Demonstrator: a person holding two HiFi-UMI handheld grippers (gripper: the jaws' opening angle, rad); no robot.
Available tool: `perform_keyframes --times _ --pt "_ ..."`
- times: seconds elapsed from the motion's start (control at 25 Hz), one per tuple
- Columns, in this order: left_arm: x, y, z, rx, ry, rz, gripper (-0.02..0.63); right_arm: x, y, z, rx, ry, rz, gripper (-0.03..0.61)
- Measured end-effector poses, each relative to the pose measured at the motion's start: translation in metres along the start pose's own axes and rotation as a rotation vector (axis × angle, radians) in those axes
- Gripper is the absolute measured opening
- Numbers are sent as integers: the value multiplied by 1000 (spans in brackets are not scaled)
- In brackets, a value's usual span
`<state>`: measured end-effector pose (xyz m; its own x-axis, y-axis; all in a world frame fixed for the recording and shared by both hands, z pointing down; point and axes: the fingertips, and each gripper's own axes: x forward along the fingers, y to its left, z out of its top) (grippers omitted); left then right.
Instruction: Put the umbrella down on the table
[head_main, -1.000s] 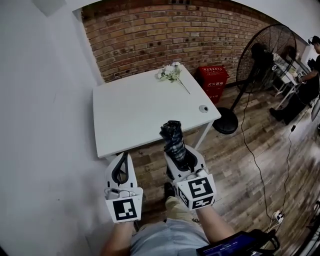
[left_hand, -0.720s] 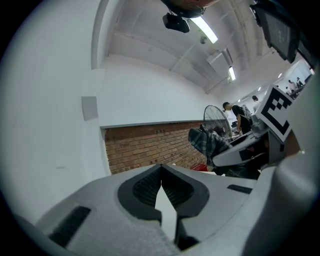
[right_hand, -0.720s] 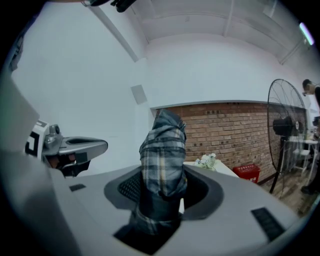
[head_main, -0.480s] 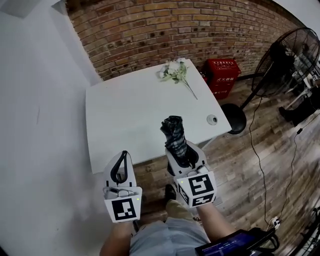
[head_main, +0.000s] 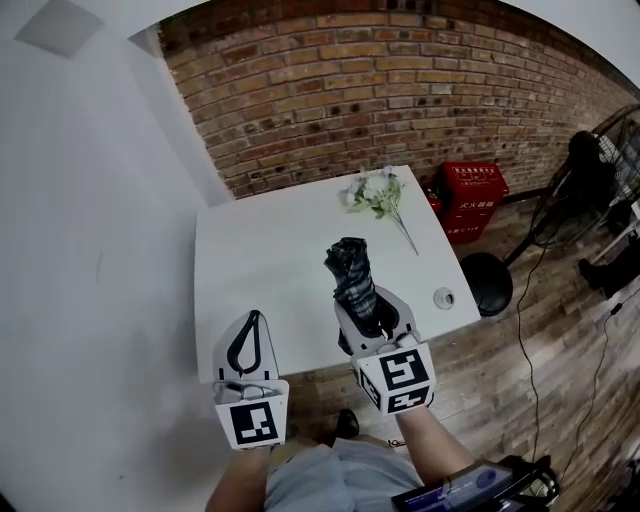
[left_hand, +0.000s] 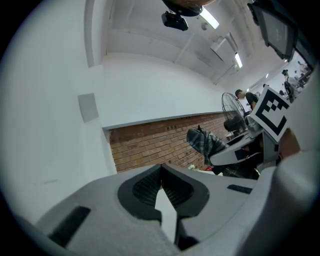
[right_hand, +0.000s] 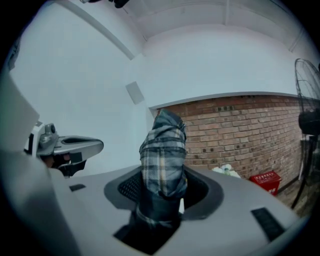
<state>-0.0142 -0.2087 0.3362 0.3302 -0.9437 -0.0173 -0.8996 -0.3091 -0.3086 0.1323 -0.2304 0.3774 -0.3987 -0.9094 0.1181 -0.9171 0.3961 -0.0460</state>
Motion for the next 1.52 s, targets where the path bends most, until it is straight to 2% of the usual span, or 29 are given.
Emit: perform_keyframes --times 0.32,0.68,1.08,1.52 --pt "10 47 23 20 -72 106 8 37 18 46 -58 -72 75 198" --pt "29 89 13 -21 -54 128 8 77 36 64 -94 -55 92 198" --pt "49 116 -14 -51 -30 113 8 109 50 49 -106 -2 91 198" --pt "66 120 -47 -72 32 78 8 131 49 11 -86 90 84 198"
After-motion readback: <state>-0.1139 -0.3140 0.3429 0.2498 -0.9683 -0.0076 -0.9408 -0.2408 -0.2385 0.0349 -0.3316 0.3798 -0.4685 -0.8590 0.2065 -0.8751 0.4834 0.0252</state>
